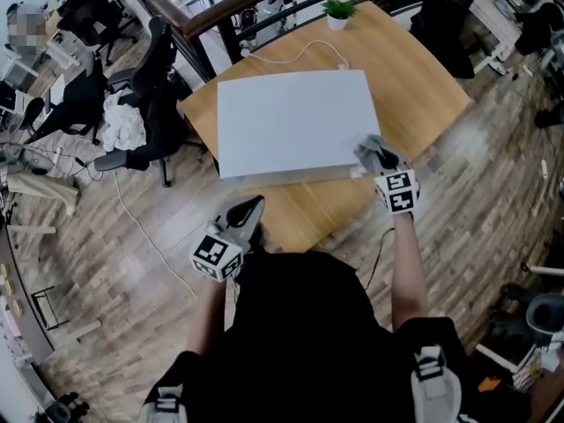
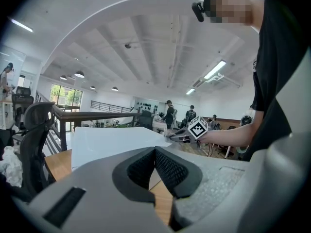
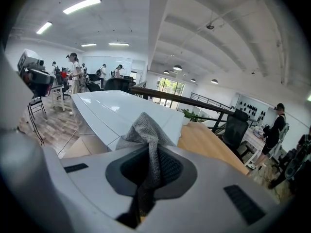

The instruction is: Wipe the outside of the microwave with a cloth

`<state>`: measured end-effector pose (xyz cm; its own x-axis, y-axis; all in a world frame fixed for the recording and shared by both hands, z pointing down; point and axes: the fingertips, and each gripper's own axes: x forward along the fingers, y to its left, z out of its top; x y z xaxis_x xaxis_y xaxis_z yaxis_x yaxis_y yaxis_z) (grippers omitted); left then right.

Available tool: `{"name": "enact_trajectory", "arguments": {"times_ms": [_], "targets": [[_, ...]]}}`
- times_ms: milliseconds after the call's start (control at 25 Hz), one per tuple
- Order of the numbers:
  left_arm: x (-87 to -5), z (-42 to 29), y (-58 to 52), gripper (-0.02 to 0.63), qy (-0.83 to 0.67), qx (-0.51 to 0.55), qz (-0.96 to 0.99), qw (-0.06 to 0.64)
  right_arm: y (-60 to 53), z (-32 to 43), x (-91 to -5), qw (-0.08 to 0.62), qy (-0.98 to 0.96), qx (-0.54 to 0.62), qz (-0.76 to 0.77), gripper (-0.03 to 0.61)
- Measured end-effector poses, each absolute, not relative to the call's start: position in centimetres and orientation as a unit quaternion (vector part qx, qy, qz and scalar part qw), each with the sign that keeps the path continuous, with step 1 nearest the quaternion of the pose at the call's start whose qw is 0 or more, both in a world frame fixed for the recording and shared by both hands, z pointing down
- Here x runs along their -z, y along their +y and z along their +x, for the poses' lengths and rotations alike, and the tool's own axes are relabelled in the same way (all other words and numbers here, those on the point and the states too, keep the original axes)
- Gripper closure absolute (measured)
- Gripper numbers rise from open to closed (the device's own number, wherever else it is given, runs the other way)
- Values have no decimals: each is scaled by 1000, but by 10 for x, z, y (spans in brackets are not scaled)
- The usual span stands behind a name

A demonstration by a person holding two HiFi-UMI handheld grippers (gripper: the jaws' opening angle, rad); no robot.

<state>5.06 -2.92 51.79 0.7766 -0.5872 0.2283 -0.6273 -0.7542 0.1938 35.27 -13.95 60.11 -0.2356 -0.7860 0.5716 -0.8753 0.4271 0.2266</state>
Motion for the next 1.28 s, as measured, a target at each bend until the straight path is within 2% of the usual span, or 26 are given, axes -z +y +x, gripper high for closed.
{"name": "enact_trajectory", "arguments": {"times_ms": [1280], "targets": [[-521,25,-34,612,-369,-72,916,141,-204,346,-601,319,-792,-71,515,565]]}}
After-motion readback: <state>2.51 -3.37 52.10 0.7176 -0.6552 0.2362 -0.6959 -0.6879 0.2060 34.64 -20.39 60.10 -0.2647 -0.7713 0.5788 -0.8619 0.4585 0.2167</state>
